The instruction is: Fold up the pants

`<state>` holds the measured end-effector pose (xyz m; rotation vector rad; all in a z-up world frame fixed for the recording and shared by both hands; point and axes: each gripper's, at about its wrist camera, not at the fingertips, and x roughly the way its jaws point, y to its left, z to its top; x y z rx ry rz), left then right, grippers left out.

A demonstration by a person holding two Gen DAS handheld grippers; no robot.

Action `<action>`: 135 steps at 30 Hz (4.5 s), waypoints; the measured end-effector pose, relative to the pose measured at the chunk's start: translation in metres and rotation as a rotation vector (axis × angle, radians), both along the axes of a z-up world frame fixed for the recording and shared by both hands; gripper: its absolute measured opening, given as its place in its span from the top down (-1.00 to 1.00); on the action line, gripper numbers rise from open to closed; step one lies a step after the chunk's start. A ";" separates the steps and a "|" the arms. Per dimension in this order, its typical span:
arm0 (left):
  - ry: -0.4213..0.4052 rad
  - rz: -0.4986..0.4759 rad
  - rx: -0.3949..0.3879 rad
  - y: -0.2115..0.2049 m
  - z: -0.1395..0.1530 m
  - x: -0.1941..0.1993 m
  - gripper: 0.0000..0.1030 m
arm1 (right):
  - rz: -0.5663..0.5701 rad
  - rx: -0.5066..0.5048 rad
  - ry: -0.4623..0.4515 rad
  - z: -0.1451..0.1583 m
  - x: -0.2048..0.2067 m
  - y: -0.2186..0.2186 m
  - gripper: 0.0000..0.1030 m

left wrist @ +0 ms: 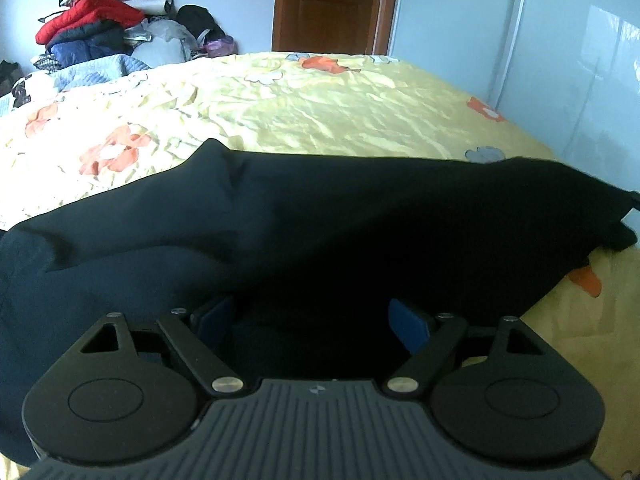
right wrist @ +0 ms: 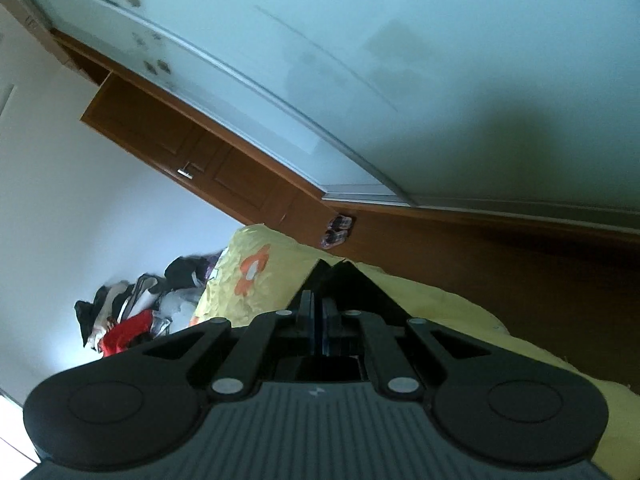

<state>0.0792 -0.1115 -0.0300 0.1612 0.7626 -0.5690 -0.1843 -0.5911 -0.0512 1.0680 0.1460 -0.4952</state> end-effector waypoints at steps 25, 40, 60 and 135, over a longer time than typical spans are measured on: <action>-0.013 0.003 -0.014 -0.018 0.019 0.019 -0.65 | 0.129 0.037 0.069 0.000 0.030 0.011 -0.46; -0.004 0.058 -0.013 -0.007 0.017 0.031 -0.65 | 0.188 -0.259 0.226 0.060 0.048 0.020 0.90; 0.025 0.088 -0.029 -0.003 0.016 0.036 -0.65 | 0.174 -0.210 0.296 0.031 0.063 0.024 0.90; -0.188 0.337 0.111 0.057 0.023 0.004 -0.88 | 0.159 -0.253 0.163 0.049 0.076 0.050 0.87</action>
